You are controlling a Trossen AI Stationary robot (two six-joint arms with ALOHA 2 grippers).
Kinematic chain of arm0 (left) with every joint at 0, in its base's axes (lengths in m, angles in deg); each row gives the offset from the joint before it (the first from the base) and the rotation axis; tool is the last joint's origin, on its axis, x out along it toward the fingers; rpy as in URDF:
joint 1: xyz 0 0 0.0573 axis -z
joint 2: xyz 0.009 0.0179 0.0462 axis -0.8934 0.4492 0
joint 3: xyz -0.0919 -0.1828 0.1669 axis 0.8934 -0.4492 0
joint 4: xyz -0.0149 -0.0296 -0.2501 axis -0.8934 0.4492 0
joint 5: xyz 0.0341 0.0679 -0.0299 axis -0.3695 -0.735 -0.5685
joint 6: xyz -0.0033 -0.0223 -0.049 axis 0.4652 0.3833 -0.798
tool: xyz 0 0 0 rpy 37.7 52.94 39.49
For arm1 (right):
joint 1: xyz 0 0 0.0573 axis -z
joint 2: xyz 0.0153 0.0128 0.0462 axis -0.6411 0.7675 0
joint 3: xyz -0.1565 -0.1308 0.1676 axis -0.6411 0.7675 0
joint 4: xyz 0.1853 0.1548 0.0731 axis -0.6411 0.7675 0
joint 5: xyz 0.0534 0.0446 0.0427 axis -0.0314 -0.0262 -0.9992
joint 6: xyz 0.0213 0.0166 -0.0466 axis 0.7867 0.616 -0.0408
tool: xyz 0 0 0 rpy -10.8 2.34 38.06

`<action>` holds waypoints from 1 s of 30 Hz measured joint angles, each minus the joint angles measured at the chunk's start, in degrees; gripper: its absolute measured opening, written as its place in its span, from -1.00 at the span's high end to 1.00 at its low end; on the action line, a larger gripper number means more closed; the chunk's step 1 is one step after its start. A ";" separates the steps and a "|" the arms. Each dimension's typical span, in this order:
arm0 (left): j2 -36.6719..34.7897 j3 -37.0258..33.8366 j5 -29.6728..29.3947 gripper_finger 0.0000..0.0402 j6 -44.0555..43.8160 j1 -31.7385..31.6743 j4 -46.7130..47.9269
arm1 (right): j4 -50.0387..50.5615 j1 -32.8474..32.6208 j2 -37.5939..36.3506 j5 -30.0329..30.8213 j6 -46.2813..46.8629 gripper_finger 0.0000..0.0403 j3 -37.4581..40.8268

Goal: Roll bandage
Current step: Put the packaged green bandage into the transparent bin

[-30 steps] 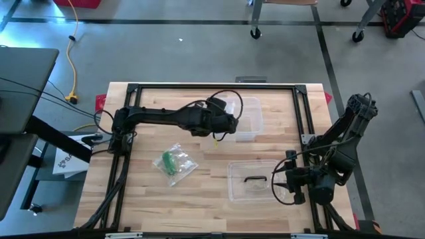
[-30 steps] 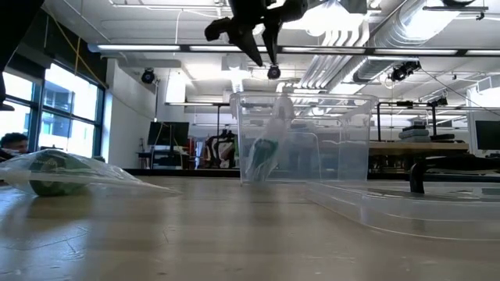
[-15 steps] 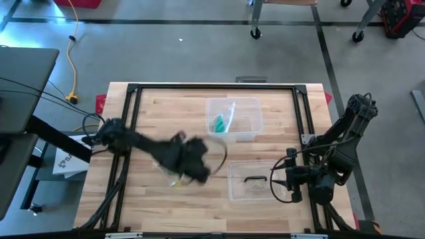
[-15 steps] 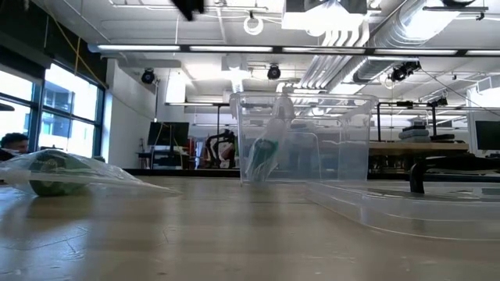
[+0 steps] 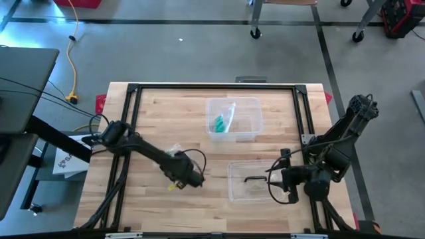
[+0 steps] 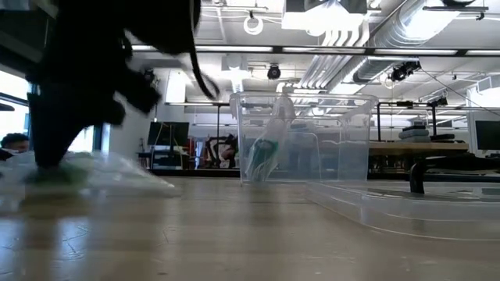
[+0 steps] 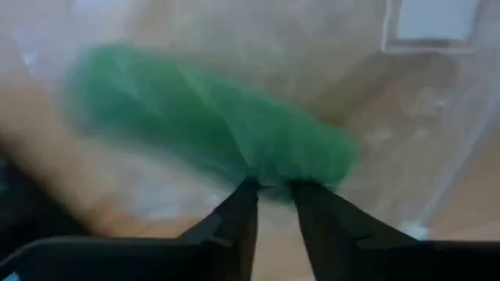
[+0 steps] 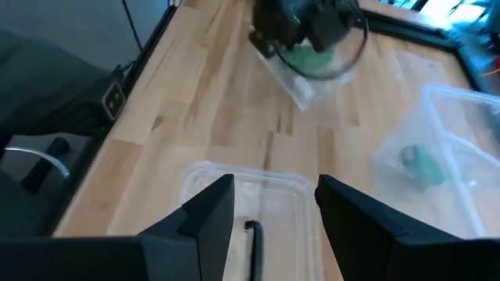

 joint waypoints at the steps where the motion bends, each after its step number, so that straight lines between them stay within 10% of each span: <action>1: -0.18 -2.37 1.62 0.60 1.18 -0.95 -4.75 | -0.40 0.33 0.00 -0.38 0.17 0.12 0.00; 6: -0.13 1.12 -1.68 0.80 3.21 -4.09 -19.31 | -3.78 2.68 0.50 -0.15 0.08 0.12 0.00; 18: -6.09 13.31 -22.65 0.87 3.51 -1.60 1.45 | -17.41 19.86 14.45 -18.27 -13.47 0.12 0.02; 30: -6.85 -8.72 -25.82 0.94 2.50 -9.38 4.85 | -42.59 36.52 34.92 -28.33 -43.11 0.12 0.04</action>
